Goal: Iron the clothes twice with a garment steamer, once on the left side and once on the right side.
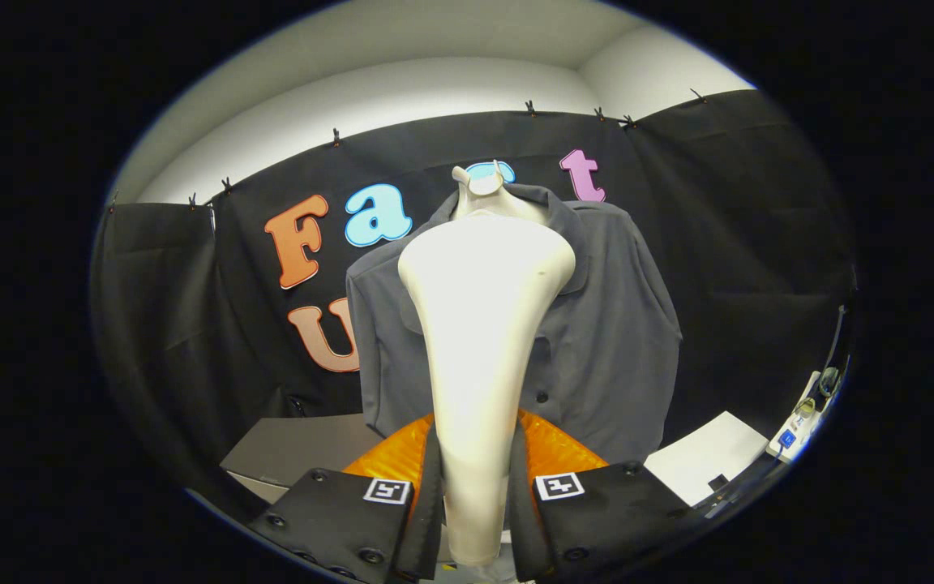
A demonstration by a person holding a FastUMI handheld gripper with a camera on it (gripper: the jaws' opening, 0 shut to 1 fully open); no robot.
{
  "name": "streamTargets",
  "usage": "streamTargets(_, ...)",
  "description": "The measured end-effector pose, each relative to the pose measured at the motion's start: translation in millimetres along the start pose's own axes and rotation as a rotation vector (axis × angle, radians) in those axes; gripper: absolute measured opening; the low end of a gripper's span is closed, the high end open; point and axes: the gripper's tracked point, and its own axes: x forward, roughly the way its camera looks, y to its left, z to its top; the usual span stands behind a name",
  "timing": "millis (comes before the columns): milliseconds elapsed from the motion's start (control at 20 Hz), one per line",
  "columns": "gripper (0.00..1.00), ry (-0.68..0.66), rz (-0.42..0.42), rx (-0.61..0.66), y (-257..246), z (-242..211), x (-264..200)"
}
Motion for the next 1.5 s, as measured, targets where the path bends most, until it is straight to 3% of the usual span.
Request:
streamTargets(350,0.42,0.072,0.022,-0.033,9,-30,31)
streamTargets(1500,0.42,0.299,-0.025,-0.022,-29,-149,85)
